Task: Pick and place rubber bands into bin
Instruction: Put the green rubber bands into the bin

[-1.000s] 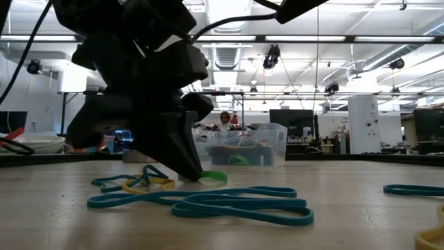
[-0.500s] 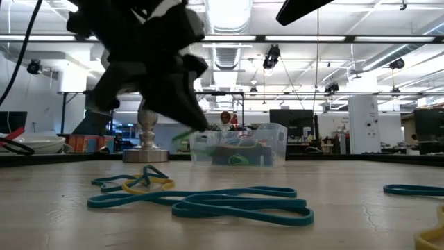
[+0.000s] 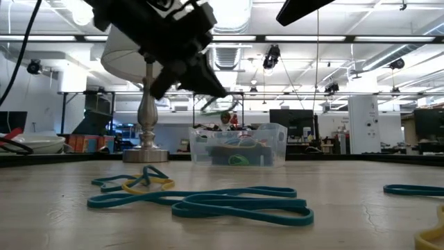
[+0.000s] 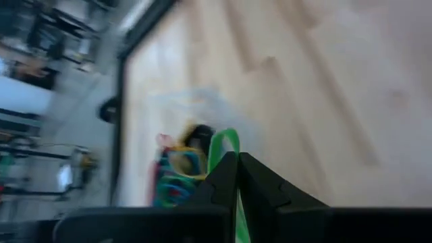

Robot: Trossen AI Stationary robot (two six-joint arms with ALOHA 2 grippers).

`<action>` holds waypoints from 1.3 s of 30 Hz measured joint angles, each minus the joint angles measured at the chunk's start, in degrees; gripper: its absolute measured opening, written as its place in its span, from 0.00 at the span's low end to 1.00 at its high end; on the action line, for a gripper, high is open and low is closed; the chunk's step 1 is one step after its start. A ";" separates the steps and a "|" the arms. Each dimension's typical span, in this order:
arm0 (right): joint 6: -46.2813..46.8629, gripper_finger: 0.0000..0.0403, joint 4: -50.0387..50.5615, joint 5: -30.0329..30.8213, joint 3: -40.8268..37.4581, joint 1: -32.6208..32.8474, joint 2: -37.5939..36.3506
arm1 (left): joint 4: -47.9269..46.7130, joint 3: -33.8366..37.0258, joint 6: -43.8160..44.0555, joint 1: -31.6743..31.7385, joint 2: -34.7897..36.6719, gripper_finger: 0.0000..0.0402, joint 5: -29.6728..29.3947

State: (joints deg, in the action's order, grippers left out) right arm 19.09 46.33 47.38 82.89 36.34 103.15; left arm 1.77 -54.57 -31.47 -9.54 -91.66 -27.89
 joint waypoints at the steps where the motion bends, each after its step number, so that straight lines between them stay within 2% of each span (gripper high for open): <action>1: 0.00 0.15 0.02 0.00 0.00 0.02 0.00 | 1.51 0.00 -1.05 0.91 0.00 0.00 -0.06; 9: -0.02 0.15 0.19 0.00 -0.02 0.00 0.00 | 6.80 0.07 -5.28 9.42 -0.11 0.00 0.53; 17: -0.02 0.15 0.17 0.00 -0.04 0.00 0.00 | 7.83 0.09 -4.86 16.36 -0.41 0.00 6.86; 24: -0.04 0.15 0.17 0.00 -0.07 0.00 0.00 | 10.38 -0.09 -4.87 17.89 -2.55 0.00 8.76; 36: -0.04 0.15 0.22 0.02 -0.09 0.00 0.00 | 12.57 -1.09 -4.93 19.23 -6.58 0.00 8.64; 39: -0.04 0.15 0.23 0.02 -0.09 0.02 0.00 | 13.02 -1.05 -4.95 19.34 -6.79 0.03 8.56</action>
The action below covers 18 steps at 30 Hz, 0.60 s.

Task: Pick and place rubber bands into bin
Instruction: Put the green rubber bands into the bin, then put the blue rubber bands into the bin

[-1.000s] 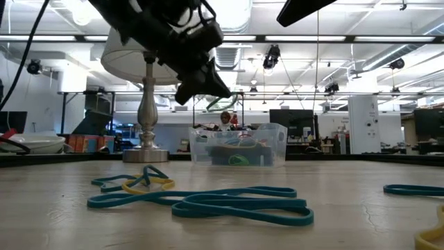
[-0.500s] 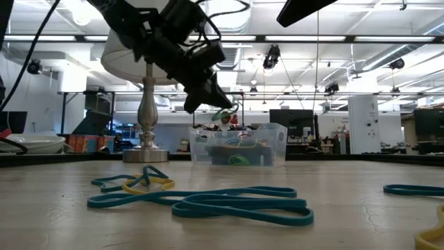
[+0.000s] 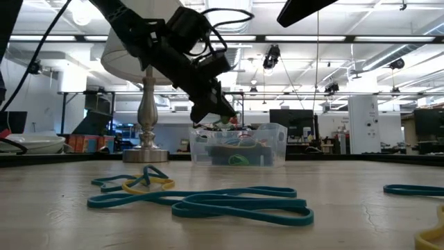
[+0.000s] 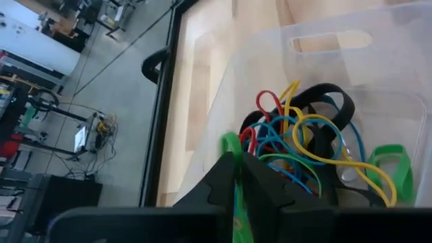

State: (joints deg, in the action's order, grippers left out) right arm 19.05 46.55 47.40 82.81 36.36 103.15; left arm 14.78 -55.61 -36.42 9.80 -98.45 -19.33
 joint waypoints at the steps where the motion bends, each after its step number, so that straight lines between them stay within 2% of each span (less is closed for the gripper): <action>1: 0.00 0.15 -0.01 -0.01 0.00 -0.01 0.00 | -0.08 0.00 0.01 0.00 -0.06 0.04 -0.05; 10: 0.01 0.15 0.00 -0.02 0.00 -0.02 0.00 | -0.32 0.00 0.02 -0.06 -0.14 0.16 -1.30; 13: 0.64 0.15 0.01 -0.22 0.00 0.00 0.00 | -1.43 0.00 0.09 -0.93 -0.06 0.16 -4.94; 18: 0.79 0.15 -0.09 -5.59 0.00 -0.02 0.02 | -10.78 0.05 0.13 -4.51 2.52 0.16 -10.80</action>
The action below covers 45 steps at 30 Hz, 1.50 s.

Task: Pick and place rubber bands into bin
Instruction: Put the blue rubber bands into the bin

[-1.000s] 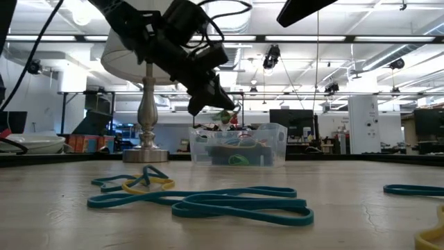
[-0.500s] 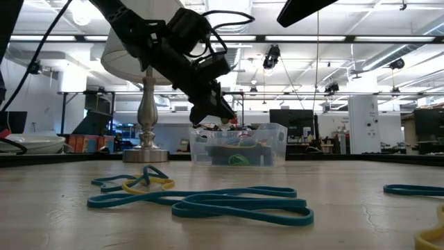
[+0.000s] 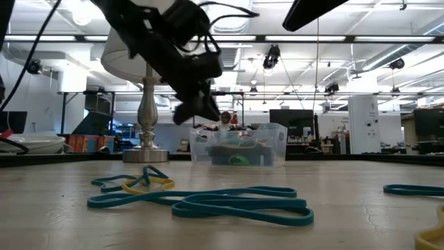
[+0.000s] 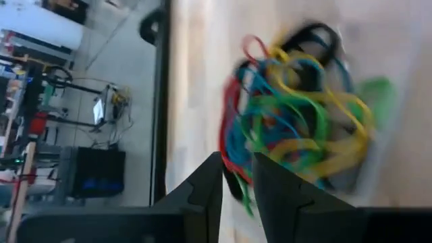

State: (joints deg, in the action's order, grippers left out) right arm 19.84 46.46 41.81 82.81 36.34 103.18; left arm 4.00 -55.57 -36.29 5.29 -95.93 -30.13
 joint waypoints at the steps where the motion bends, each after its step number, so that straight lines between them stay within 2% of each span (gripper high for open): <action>1: 0.21 0.15 -0.19 -0.86 -0.04 0.00 0.02 | -2.36 0.11 0.48 -0.92 0.95 0.16 -0.41; 6: 6.92 0.15 -0.59 -3.20 -2.15 0.19 0.02 | -11.96 0.81 6.14 -5.95 6.60 0.16 -0.37; 10: 13.95 0.15 -0.88 -10.40 -6.72 0.53 0.07 | -18.44 1.95 12.66 -10.86 11.67 0.16 -0.11; 14: 21.56 0.15 -2.58 -16.46 -12.12 0.72 0.07 | -20.91 5.13 17.46 -16.66 16.39 0.16 0.85; 19: 26.95 0.15 -4.05 -23.19 -16.91 1.01 0.08 | -18.54 10.50 19.97 -23.34 21.20 0.16 1.21; 23: 27.30 0.15 -6.13 -27.35 -18.04 1.62 0.07 | -15.22 14.08 20.98 -26.44 24.22 0.16 1.27; 30: 22.58 0.15 -12.10 -27.71 -17.79 3.33 0.04 | -15.09 16.74 22.53 -27.38 27.97 0.16 1.14; 36: 19.18 0.15 -14.38 -35.81 -18.23 5.40 0.04 | -14.95 17.70 22.67 -27.53 28.58 0.16 1.14; 39: 19.73 0.15 -15.52 -35.99 -18.27 6.03 0.04 | -14.94 17.72 22.68 -27.53 28.58 0.16 1.14; 45: 14.47 0.15 -20.58 -33.91 -18.34 6.05 0.34 | -14.90 17.72 22.69 -27.53 28.58 0.16 1.15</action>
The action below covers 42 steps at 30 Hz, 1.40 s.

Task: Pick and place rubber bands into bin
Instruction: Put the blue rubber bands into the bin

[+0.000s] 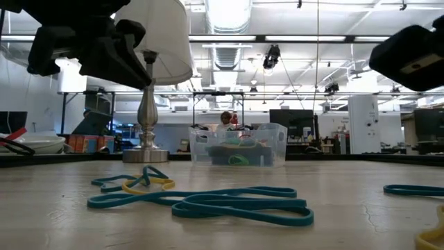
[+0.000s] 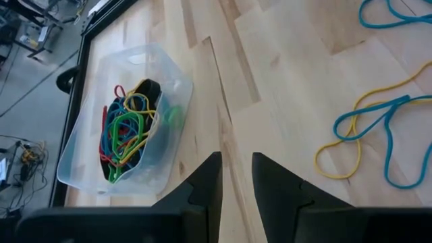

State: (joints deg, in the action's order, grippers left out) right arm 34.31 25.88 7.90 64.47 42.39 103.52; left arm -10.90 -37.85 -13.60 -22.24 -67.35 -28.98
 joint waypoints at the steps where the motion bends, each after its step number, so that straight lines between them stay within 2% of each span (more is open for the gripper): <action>1: -0.83 0.15 -0.04 -0.02 0.02 0.00 0.27 | 0.01 0.00 0.12 0.00 0.00 0.16 0.01; 9: -1.56 0.15 -0.36 -2.15 0.91 -0.02 3.36 | -0.04 0.02 1.22 0.02 0.00 0.16 0.01; 33: -4.81 0.15 0.41 -1.77 1.77 -0.17 3.37 | 0.16 0.70 1.26 0.02 0.00 0.16 0.01; 42: -8.10 0.15 -0.76 -1.77 -0.24 -0.17 3.39 | 0.11 0.71 1.32 0.02 0.00 0.16 0.01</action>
State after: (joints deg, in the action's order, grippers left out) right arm 26.21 25.12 6.13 64.22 42.22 106.91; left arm -10.79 -37.13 -12.28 -22.22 -67.35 -28.97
